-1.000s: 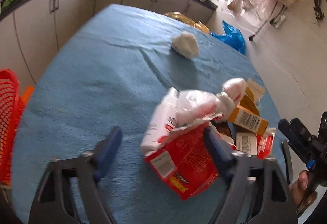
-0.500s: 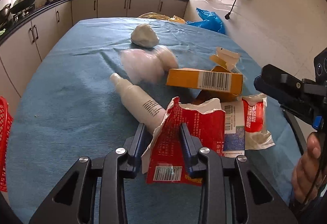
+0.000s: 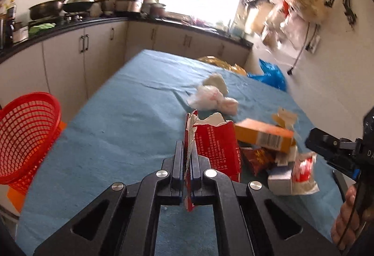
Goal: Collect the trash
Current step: 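Grasp the red snack wrapper with the left tool while the right tool reaches the pile, then grasp the orange medicine box with the right tool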
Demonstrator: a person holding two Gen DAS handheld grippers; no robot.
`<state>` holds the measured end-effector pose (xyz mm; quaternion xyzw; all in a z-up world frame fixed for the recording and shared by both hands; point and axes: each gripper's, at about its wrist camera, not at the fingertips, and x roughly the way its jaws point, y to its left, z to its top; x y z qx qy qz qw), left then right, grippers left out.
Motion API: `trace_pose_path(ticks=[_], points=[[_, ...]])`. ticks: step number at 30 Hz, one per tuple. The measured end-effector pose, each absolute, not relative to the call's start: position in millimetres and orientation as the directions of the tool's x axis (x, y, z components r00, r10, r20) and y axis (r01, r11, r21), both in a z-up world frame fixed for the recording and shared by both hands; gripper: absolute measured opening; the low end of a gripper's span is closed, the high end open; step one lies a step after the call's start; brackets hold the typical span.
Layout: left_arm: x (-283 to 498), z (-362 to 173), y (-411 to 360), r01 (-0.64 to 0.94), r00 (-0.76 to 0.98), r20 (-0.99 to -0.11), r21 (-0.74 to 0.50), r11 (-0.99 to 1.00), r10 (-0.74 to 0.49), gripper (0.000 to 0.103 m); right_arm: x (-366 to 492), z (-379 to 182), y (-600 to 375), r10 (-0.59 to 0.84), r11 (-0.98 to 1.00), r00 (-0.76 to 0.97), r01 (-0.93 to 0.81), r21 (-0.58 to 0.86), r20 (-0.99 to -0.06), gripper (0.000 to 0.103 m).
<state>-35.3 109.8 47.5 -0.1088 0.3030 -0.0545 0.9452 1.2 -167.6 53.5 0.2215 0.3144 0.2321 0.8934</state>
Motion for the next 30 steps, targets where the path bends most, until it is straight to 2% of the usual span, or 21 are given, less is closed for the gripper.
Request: trace_pose_path(ticks=[2, 10, 13, 14, 16, 19, 24, 25, 26, 27, 30], points=[[-37, 49, 110, 0.033, 0.822, -0.548, -0.229, 0.973, -0.157, 0.003, 4, 53, -169, 0.528, 0.81, 0.706, -0.252, 0.53, -0.472, 0.048], [-45, 58, 110, 0.011, 0.866, -0.489, -0.188, 0.982, -0.104, 0.003, 36, 69, -159, 0.537, 0.834, 0.618, -0.288, 0.471, -0.574, 0.054], [-45, 59, 111, 0.014, 0.866, -0.489, -0.192, 0.981, -0.108, 0.003, 58, 84, -146, 0.494, 0.869, 0.615, -0.349, 0.349, -0.614, 0.078], [-45, 59, 110, 0.013, 0.866, -0.489, -0.19, 0.982, -0.106, 0.003, 65, 83, -142, 0.472, 0.881, 0.621, -0.354, 0.313, -0.626, 0.08], [-46, 59, 110, 0.013, 0.867, -0.487, -0.188, 0.982, -0.105, 0.003, 86, 72, -135, 0.457, 0.885, 0.567, -0.37, 0.284, -0.686, 0.08], [-45, 59, 109, 0.013, 0.865, -0.491, -0.186, 0.982, -0.105, 0.003, 98, 55, -132, 0.469, 0.878, 0.527, -0.37, 0.306, -0.709, 0.08], [-44, 58, 108, 0.014, 0.86, -0.499, -0.184, 0.983, -0.106, 0.003, 82, 37, -111, 0.453, 0.857, 0.483, -0.466, 0.219, -0.749, 0.076], [-45, 59, 107, 0.015, 0.862, -0.497, -0.178, 0.984, -0.103, 0.003, 79, 36, -107, 0.433, 0.861, 0.492, -0.473, 0.186, -0.755, 0.069], [-44, 60, 107, 0.014, 0.863, -0.494, -0.176, 0.984, -0.101, 0.003, 76, 35, -104, 0.413, 0.866, 0.497, -0.474, 0.16, -0.763, 0.055], [-44, 60, 107, 0.011, 0.866, -0.491, -0.174, 0.985, -0.097, 0.003, 76, 33, -101, 0.403, 0.867, 0.493, -0.475, 0.15, -0.771, 0.052], [-43, 59, 108, 0.004, 0.864, -0.495, -0.178, 0.984, -0.093, 0.003, 68, 33, -99, 0.383, 0.873, 0.523, -0.474, 0.113, -0.761, 0.051]])
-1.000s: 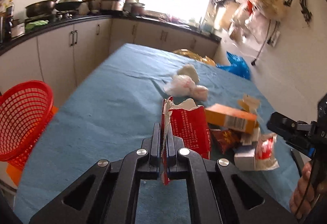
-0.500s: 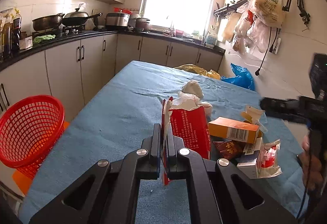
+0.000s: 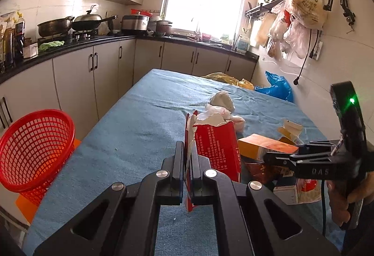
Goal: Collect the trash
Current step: 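Grasp the orange medicine box with the right tool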
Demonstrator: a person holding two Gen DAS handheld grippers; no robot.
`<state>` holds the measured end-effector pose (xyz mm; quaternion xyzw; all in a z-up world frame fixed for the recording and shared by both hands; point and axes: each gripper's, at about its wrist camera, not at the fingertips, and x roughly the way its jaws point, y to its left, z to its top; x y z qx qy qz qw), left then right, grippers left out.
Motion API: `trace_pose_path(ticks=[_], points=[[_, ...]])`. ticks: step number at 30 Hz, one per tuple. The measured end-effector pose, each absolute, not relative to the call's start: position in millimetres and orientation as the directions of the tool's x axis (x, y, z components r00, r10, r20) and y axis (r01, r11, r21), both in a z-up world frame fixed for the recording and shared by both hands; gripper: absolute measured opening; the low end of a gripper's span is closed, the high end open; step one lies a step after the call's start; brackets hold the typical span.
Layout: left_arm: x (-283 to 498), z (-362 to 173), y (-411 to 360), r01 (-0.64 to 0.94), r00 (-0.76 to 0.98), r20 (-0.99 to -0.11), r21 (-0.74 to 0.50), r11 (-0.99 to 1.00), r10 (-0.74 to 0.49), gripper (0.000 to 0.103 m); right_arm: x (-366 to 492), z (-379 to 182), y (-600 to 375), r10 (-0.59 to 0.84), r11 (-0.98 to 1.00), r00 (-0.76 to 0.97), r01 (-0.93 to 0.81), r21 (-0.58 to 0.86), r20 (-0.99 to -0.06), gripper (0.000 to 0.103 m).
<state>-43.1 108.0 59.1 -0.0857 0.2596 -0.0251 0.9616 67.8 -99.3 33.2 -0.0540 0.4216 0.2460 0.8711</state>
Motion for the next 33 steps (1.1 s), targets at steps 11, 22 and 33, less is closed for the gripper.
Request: trace_pose_path(ticks=[11, 22, 33], points=[[-47, 58, 110, -0.009, 0.875, -0.479, -0.17, 0.985, -0.075, 0.003, 26, 73, -111, 0.451, 0.886, 0.703, -0.425, 0.183, -0.55, 0.051], [-47, 60, 108, -0.01, 0.874, -0.48, -0.164, 0.986, -0.071, 0.003, 28, 67, -110, 0.45, 0.887, 0.696, -0.419, 0.193, -0.559, 0.051], [-47, 60, 108, -0.01, 0.874, -0.48, -0.164, 0.986, -0.071, 0.003, 28, 63, -107, 0.451, 0.885, 0.689, -0.427, 0.185, -0.567, 0.051]])
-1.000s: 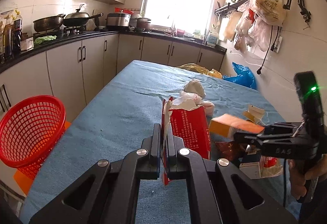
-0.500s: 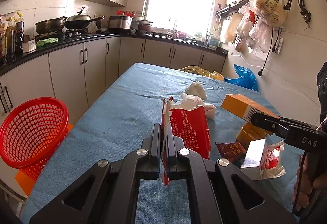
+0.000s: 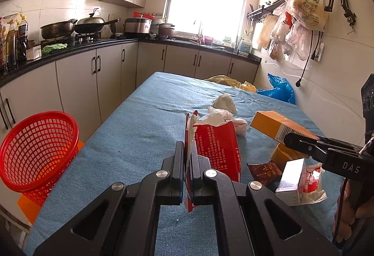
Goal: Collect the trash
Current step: 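Grasp the orange medicine box with the right tool, then carry wrapper and box to the red basket and open both tools over it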
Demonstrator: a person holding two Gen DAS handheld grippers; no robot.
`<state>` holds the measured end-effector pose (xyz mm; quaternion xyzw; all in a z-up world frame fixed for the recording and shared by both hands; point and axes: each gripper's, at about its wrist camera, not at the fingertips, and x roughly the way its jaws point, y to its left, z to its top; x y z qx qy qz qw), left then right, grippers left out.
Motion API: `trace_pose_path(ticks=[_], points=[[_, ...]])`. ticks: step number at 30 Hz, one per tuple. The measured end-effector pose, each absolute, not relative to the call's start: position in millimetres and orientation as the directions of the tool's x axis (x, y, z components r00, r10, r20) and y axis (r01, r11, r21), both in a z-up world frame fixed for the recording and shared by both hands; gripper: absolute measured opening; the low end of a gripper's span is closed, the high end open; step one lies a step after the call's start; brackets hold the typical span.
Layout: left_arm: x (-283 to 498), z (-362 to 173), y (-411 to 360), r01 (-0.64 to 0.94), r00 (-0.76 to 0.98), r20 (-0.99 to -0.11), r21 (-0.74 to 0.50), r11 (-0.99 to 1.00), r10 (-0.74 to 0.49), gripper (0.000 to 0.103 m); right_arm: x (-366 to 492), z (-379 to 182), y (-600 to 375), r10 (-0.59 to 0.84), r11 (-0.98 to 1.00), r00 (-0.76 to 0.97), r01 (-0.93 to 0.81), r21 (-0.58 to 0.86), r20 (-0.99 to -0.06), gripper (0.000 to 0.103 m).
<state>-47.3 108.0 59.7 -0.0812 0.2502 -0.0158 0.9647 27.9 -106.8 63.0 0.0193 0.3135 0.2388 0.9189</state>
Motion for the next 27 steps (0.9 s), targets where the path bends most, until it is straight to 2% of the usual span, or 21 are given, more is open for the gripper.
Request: trace_pose_path(ticks=[27], points=[[-47.3, 60.6, 109.3, -0.013, 0.875, -0.479, -0.165, 0.986, -0.069, 0.003, 25.2, 59.4, -99.0, 0.456, 0.881, 0.684, -0.438, 0.179, -0.57, 0.051]])
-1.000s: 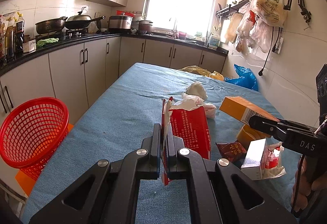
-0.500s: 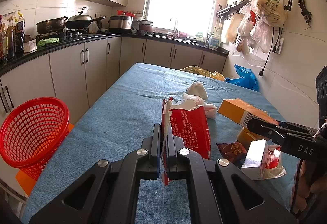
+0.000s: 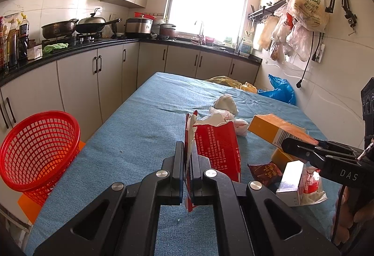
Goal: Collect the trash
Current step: 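Carry wrapper and box to the red basket and open both tools over it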
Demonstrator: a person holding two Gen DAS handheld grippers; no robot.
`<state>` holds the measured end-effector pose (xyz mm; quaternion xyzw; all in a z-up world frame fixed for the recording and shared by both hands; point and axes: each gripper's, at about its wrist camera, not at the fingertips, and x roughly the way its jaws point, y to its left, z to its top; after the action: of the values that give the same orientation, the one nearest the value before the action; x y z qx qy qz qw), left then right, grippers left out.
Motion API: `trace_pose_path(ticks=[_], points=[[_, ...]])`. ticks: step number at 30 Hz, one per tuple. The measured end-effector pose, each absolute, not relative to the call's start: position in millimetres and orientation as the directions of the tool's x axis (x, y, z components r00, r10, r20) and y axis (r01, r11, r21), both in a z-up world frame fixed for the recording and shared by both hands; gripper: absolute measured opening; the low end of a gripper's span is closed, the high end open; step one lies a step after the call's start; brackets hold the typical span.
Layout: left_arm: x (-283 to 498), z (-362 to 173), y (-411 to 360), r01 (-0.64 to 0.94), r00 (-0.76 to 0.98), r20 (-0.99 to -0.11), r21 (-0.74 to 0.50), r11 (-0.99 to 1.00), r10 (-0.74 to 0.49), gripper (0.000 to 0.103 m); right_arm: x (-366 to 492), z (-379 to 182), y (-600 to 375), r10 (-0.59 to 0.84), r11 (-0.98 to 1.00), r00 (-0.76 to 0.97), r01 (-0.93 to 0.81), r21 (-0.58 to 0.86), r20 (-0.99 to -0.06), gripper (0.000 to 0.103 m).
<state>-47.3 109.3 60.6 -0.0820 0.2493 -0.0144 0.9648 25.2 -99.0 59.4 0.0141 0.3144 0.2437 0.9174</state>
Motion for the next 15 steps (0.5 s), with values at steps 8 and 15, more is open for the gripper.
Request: trace_pose_path(ticks=[8, 15], points=[[-55, 65, 121, -0.024, 0.865, -0.495, -0.212, 0.977, -0.086, 0.003, 19, 68, -87, 0.477, 0.872, 0.672, -0.44, 0.212, -0.567, 0.051], [-78, 92, 167, -0.092, 0.883, -0.467, -0.25, 0.964, -0.036, 0.003, 14, 82, -46, 0.556, 0.821, 0.614, -0.512, 0.254, -0.56, 0.051]])
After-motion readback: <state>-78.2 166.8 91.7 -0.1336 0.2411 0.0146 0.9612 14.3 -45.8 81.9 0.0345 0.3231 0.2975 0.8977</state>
